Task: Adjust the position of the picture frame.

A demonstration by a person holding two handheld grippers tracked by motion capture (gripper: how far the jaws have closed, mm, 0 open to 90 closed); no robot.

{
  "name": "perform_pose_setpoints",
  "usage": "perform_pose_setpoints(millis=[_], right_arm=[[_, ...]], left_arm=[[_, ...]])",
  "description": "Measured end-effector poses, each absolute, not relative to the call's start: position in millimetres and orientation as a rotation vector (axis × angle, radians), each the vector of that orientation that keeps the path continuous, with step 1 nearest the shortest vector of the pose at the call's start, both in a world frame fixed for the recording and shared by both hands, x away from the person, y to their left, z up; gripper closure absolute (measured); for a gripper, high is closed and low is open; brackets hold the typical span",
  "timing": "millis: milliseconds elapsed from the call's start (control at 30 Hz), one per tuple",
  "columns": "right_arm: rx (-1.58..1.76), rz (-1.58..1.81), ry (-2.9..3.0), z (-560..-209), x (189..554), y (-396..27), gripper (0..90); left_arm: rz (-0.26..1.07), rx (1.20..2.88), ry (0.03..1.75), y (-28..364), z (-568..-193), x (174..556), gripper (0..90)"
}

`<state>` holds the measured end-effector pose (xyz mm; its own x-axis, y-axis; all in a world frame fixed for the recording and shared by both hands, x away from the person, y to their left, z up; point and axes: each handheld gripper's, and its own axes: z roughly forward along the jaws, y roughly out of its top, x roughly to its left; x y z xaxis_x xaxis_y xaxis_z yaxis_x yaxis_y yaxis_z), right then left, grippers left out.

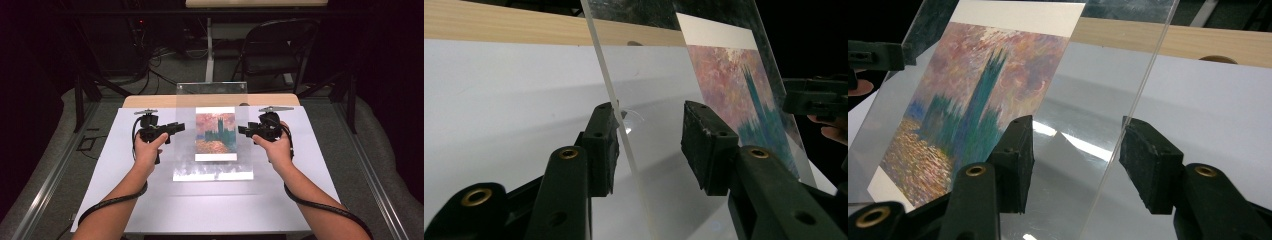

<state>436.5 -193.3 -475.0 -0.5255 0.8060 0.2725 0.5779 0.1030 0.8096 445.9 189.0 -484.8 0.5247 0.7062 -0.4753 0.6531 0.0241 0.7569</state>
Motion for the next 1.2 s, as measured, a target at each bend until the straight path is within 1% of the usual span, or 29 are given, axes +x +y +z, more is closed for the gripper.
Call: perform_pose_setpoints(millis=[367,1200], right_arm=[[1.355,1.417,2.127,-468,425,-197,53.1],[1.273,1.412,2.138,-452,398,-202,60.8]], left_arm=[[0.075,1.678,1.129,191,-476,435,60.9],[0.108,1.675,1.053,197,-463,406,66.2]])
